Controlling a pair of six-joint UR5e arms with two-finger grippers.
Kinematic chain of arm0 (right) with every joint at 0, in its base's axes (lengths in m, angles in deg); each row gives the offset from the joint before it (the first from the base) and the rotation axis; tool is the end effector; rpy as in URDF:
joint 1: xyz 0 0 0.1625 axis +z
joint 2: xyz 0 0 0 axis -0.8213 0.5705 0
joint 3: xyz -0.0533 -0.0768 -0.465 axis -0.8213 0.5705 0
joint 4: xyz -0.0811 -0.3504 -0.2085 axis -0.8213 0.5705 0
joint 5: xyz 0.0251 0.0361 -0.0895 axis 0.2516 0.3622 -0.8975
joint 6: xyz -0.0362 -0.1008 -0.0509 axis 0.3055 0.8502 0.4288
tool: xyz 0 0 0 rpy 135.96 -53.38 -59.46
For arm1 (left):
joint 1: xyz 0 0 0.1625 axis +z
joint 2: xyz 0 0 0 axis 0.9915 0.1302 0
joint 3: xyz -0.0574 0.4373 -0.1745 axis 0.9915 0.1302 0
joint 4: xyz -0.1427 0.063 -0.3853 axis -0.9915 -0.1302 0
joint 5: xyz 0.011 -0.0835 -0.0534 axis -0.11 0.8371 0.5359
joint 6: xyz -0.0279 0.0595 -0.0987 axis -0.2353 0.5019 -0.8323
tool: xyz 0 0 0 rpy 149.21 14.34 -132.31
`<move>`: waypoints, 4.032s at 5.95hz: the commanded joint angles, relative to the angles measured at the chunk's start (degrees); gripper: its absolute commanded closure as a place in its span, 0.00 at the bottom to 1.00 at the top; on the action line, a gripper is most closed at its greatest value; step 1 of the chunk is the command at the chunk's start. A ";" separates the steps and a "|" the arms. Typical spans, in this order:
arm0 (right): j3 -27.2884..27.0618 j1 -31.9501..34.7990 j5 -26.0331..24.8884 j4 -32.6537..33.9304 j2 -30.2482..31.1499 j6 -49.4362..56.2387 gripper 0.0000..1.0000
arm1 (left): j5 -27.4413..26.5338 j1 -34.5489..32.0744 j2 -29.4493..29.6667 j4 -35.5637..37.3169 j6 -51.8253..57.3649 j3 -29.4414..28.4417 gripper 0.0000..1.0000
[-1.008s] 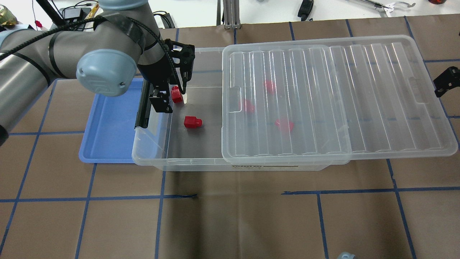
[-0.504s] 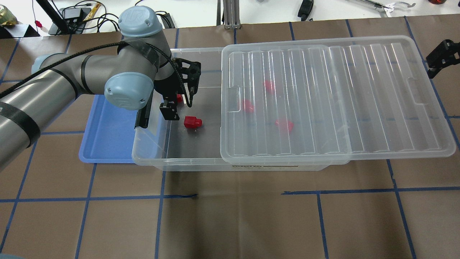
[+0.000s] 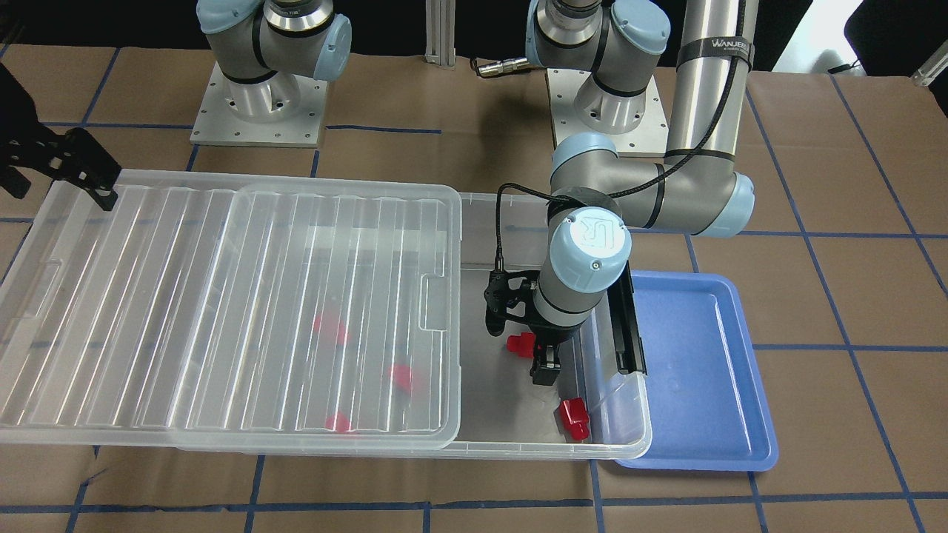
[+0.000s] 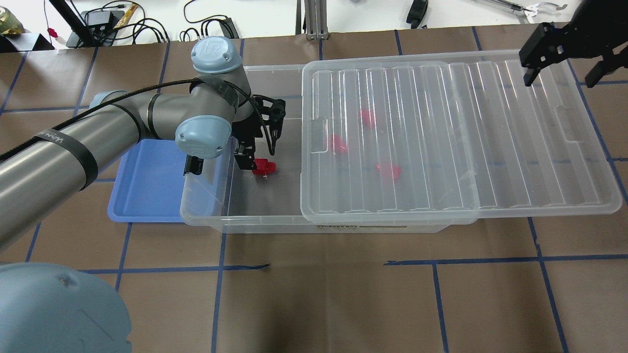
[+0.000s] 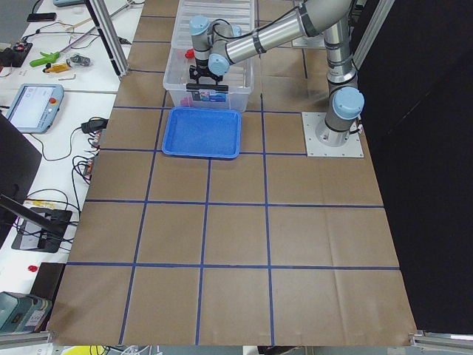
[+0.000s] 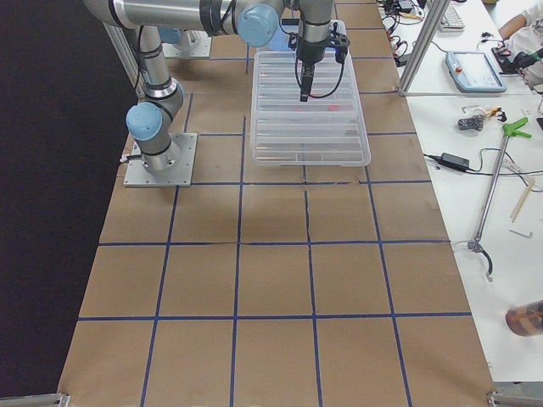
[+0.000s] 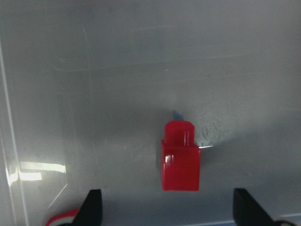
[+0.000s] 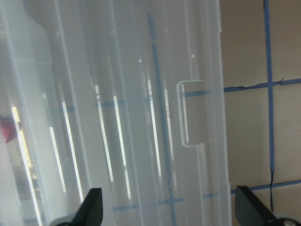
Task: Place red block in blue tray from box
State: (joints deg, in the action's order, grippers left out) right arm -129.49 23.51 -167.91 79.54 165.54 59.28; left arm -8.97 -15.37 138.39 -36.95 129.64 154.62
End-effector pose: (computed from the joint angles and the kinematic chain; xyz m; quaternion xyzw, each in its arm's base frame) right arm 0.0268 -0.5325 0.5446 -0.0706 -0.9974 -0.0066 0.0119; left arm -0.2201 -0.6072 0.2381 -0.7439 -0.6680 -0.0118 0.0180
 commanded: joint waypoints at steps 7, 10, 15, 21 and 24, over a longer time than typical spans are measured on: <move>0.39 11.09 3.20 0.52 -0.61 -6.24 0.00 | -0.53 -0.02 -2.44 -3.76 -0.04 -1.22 0.90; 0.30 11.53 3.20 0.44 -0.34 -6.85 0.00 | -0.44 1.11 -11.57 -15.71 0.13 -5.70 0.90; -0.75 4.72 1.80 3.15 -1.31 0.92 0.00 | -0.26 21.11 -17.59 -20.40 15.14 -3.69 0.90; -0.93 -23.17 -3.03 10.97 -10.87 30.14 0.00 | -0.79 22.83 -5.91 -8.11 21.23 0.44 0.87; -8.54 -23.36 -5.06 21.73 -12.21 29.10 0.00 | -0.79 23.18 -3.78 -4.52 21.14 2.35 0.86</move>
State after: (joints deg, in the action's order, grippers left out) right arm -134.46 0.22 -172.69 96.54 153.30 88.76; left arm -9.76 7.64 134.11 -43.05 150.84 155.76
